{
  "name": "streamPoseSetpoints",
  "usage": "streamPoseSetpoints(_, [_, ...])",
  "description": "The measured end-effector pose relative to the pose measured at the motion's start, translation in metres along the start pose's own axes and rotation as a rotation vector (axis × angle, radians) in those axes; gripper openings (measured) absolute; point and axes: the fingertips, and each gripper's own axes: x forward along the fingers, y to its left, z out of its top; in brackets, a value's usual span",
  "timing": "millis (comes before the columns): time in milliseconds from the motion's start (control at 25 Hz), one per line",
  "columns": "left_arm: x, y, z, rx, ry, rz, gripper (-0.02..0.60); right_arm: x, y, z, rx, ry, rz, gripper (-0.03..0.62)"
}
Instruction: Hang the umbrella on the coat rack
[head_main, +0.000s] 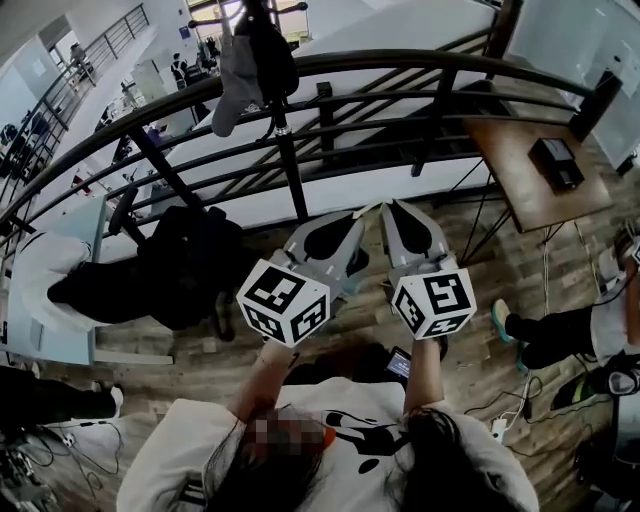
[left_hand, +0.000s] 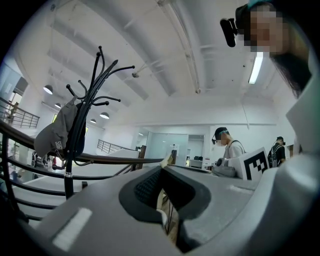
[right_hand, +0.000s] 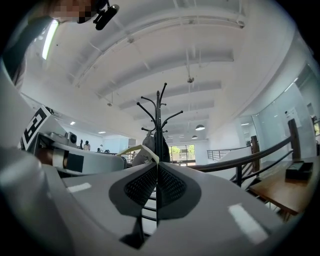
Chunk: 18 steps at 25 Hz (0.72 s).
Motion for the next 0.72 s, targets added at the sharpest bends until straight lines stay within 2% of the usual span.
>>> streamPoseSetpoints(400, [0.078,0.020,0.019,-0.005,-0.059,0.122,0.000,0.046,-0.066,0.019,-0.043,0.007,0.175,0.025])
streamPoseSetpoints(720, [0.119,0.051,0.045,0.060,-0.103,0.220,0.000,0.090,-0.096,0.046,-0.150,-0.044,0.301,0.026])
